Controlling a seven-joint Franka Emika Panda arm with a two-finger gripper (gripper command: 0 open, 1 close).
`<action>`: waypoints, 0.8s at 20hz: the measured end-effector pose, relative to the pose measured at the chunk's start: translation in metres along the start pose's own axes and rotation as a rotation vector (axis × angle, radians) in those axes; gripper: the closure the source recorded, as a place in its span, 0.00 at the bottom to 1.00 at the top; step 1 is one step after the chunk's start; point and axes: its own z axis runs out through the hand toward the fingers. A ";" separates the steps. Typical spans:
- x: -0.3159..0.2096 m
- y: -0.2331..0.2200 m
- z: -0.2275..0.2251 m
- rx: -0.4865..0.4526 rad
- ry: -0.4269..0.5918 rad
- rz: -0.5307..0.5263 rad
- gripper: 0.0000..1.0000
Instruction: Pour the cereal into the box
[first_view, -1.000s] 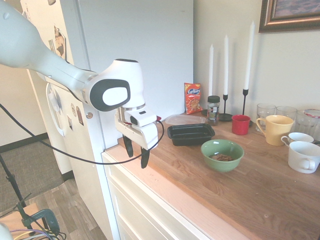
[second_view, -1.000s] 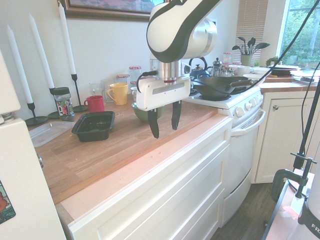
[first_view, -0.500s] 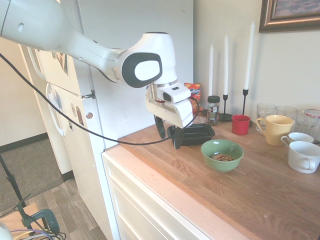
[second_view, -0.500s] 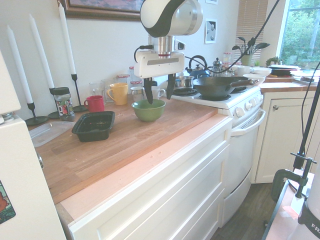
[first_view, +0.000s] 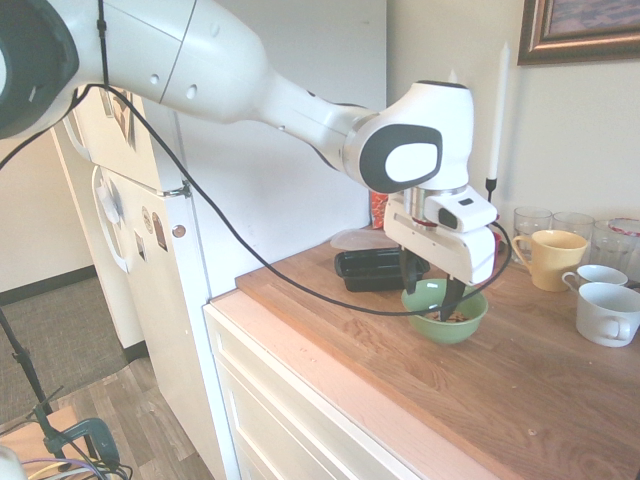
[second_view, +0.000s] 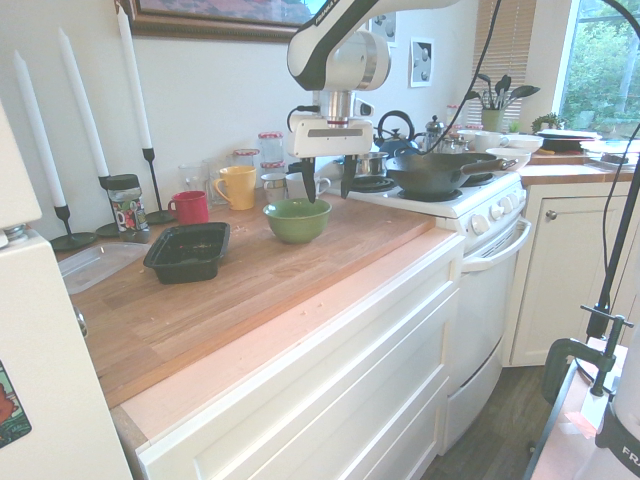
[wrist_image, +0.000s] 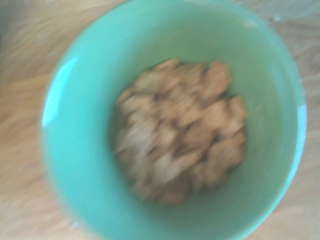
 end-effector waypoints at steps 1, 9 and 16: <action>0.010 0.004 0.003 0.002 -0.009 0.009 0.00; 0.037 0.002 0.043 0.001 -0.058 0.024 0.00; 0.050 -0.009 0.062 -0.010 -0.069 0.025 1.00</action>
